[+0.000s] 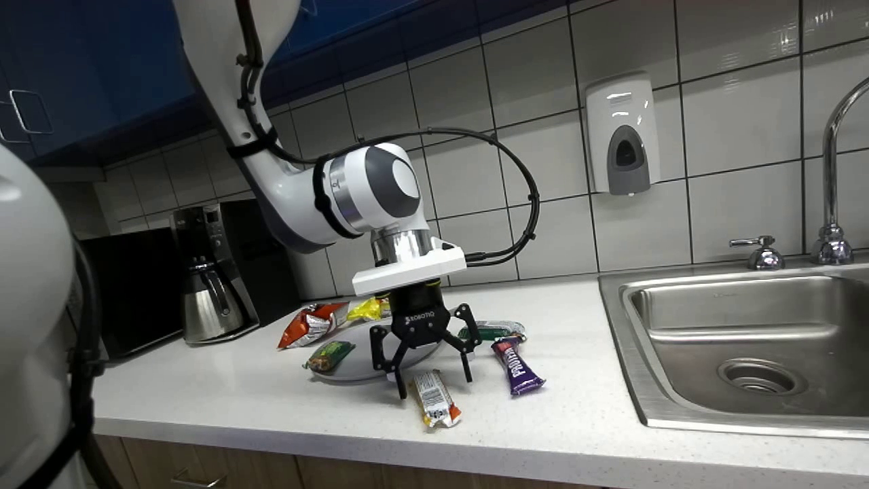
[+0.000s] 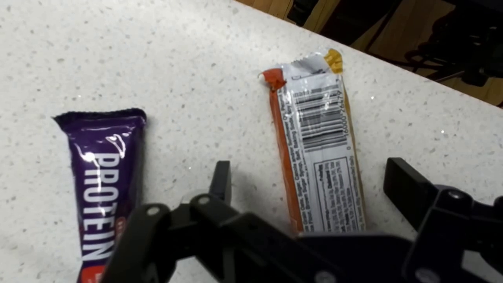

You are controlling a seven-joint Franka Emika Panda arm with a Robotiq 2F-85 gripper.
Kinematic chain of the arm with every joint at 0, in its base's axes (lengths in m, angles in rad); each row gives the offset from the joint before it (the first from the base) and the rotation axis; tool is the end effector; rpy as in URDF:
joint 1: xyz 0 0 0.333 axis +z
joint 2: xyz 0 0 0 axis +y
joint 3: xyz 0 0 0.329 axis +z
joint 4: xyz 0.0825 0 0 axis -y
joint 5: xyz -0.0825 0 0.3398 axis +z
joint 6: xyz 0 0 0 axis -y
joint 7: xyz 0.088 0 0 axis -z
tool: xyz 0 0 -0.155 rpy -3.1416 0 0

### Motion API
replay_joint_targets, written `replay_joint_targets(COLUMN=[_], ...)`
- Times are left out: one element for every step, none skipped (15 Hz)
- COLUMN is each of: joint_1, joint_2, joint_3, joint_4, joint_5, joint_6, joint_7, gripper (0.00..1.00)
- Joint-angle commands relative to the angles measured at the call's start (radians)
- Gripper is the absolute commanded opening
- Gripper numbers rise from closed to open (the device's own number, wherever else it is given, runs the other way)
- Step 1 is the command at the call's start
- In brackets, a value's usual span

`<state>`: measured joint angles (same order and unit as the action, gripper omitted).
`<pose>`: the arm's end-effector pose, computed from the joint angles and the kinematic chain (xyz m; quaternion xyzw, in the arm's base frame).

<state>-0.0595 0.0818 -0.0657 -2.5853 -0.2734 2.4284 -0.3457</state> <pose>0.3835 -0.0583 0.2189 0.9650 0.2202 -0.1333 0.0492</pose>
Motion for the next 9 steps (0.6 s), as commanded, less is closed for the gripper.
replay_joint_targets(joint_1=[-0.002,-0.002,-0.002,-0.001,-0.001,0.0,0.001,0.002,0.003], joint_2=[-0.027,-0.028,-0.028,-0.028,-0.027,-0.027,-0.027,-0.028,-0.029], joint_3=[0.002,0.002,0.002,0.003,0.004,0.005,0.007,0.009,0.01], joint_4=[-0.016,-0.018,-0.018,-0.019,-0.02,-0.02,-0.021,-0.022,-0.023], joint_5=[-0.019,-0.018,-0.019,-0.019,-0.015,-0.015,-0.013,-0.013,-0.012], joint_6=[-0.004,-0.003,-0.003,-0.004,-0.002,-0.003,-0.004,-0.004,-0.004], joint_7=[0.004,0.003,0.002,0.001,-0.004,-0.005,-0.005,-0.006,-0.007], gripper=[0.81,0.72,0.66,0.56,0.49,0.4,0.34,0.25,0.18])
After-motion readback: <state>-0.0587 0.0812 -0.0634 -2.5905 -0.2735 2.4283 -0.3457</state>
